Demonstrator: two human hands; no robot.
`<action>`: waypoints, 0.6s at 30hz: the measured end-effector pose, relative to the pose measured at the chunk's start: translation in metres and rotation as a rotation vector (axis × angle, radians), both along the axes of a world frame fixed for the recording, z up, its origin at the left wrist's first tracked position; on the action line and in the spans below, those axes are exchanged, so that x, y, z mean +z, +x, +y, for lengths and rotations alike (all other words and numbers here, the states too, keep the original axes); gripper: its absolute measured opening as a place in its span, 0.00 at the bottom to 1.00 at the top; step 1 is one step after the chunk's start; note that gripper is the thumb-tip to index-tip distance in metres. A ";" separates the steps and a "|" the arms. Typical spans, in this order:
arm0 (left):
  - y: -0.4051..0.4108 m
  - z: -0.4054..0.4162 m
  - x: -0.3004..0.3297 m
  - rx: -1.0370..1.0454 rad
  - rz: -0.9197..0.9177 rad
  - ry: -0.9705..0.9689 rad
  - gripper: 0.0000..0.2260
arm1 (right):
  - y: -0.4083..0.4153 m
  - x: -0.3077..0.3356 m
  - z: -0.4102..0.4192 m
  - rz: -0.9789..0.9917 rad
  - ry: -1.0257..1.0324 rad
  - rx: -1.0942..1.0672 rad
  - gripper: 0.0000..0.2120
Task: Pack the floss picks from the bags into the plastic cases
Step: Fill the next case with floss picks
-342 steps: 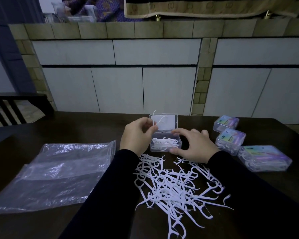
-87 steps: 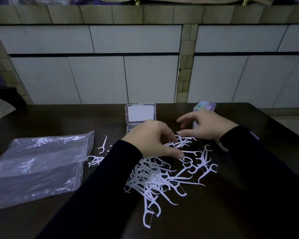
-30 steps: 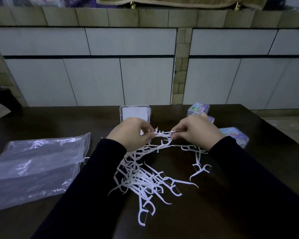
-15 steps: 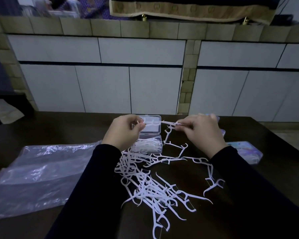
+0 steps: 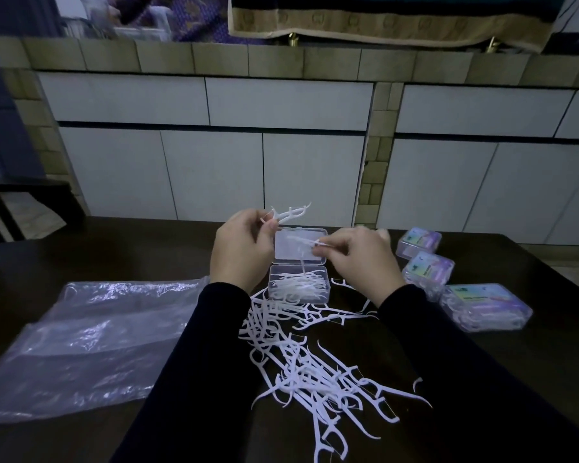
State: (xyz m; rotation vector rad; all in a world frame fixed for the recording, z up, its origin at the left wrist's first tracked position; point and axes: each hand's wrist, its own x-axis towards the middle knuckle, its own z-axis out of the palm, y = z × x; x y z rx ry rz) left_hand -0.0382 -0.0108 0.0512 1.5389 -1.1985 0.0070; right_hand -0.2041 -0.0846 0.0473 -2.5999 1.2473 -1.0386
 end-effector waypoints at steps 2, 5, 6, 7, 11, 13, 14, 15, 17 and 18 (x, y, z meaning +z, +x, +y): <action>0.000 0.000 -0.001 -0.011 -0.002 0.007 0.05 | 0.006 -0.009 0.001 0.138 -0.009 -0.024 0.13; -0.001 0.000 -0.002 -0.030 -0.031 0.044 0.05 | 0.011 -0.019 0.002 0.257 0.025 -0.029 0.13; -0.001 0.000 -0.003 -0.041 -0.035 0.063 0.05 | 0.011 -0.021 0.003 0.250 0.044 -0.025 0.12; -0.002 0.000 -0.003 -0.052 -0.037 0.086 0.06 | 0.011 -0.023 0.004 0.243 0.052 -0.023 0.12; -0.003 -0.001 -0.007 -0.076 -0.035 0.174 0.05 | 0.007 -0.024 0.004 0.215 0.013 -0.047 0.19; -0.004 -0.002 -0.010 -0.082 -0.041 0.193 0.04 | 0.004 -0.025 0.002 0.202 0.020 -0.057 0.22; -0.005 -0.001 -0.012 -0.095 -0.034 0.199 0.03 | 0.002 -0.026 0.001 0.196 0.034 -0.055 0.22; -0.006 -0.001 -0.013 -0.116 -0.024 0.201 0.02 | -0.001 -0.027 0.000 0.182 0.059 -0.051 0.21; -0.007 -0.002 -0.015 -0.165 -0.005 0.200 0.02 | -0.006 -0.029 -0.002 0.121 0.132 -0.034 0.17; -0.008 -0.001 -0.016 -0.187 -0.002 0.204 0.02 | -0.008 -0.029 -0.003 0.085 0.173 -0.025 0.14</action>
